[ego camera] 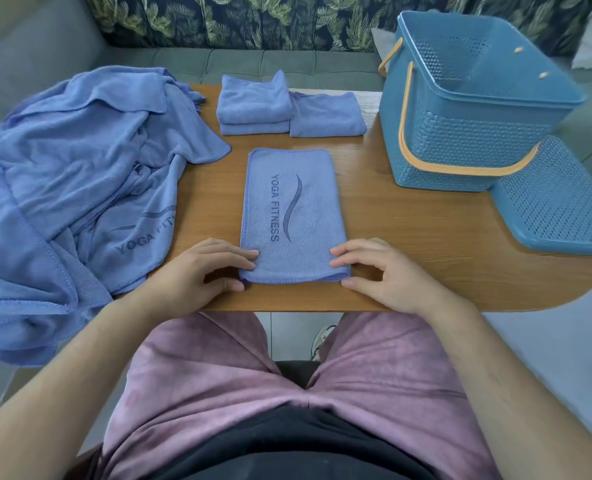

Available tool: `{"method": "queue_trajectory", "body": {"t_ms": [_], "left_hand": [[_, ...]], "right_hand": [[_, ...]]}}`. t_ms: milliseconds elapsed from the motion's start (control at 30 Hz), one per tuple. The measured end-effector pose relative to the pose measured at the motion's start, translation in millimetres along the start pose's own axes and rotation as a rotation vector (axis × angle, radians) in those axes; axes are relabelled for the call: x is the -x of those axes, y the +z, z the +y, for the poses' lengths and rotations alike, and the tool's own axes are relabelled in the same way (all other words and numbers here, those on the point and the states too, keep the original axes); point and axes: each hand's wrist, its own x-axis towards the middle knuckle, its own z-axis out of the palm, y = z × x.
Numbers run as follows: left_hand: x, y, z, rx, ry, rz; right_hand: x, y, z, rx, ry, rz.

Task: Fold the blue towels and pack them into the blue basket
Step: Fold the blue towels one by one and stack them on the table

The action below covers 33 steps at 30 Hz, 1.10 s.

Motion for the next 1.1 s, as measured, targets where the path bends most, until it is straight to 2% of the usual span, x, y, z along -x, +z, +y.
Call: {"method": "queue_trajectory", "body": {"t_ms": [133, 200, 300, 467, 633, 867, 933, 1000, 1067, 1100], "left_hand": [[-4.9, 6.4, 6.9, -0.089, 0.048, 0.088], [-4.7, 6.6, 13.8, -0.086, 0.03, 0.12], [0.3, -1.4, 37.7, 0.078, -0.185, 0.218], [-33.6, -20.2, 54.6, 0.364, -0.45, 0.424], [-87.6, -29.9, 21.3, 0.356, -0.734, 0.433], [-132.9, -24.1, -24.1, 0.225, -0.878, 0.395], [-136.8, -21.9, -24.9, 0.058, -0.828, 0.497], [-136.0, -16.1, -12.6, -0.195, -0.598, 0.547], [-133.8, -4.6, 5.7, -0.281, -0.346, 0.45], [-133.0, 2.7, 10.5, -0.307, -0.287, 0.361]], "right_hand": [[-6.4, 3.4, -4.5, -0.034, 0.041, 0.091], [-3.7, -0.7, -11.2, -0.104, 0.115, 0.076], [4.2, -11.0, -25.6, -0.21, 0.181, 0.04], [-22.3, -28.8, -44.7, -0.385, 0.225, 0.19], [-86.0, -36.0, -31.9, -0.272, 0.361, 0.261], [-145.2, -23.8, 2.9, -0.117, 0.51, 0.251], [-150.3, -18.2, 7.4, -0.081, 0.554, 0.237], [-148.7, -16.0, 6.1, 0.09, 0.515, 0.318], [-143.1, -11.2, -2.5, 0.36, 0.33, 0.434], [-139.8, -5.5, -11.5, 0.431, 0.223, 0.447]]}}
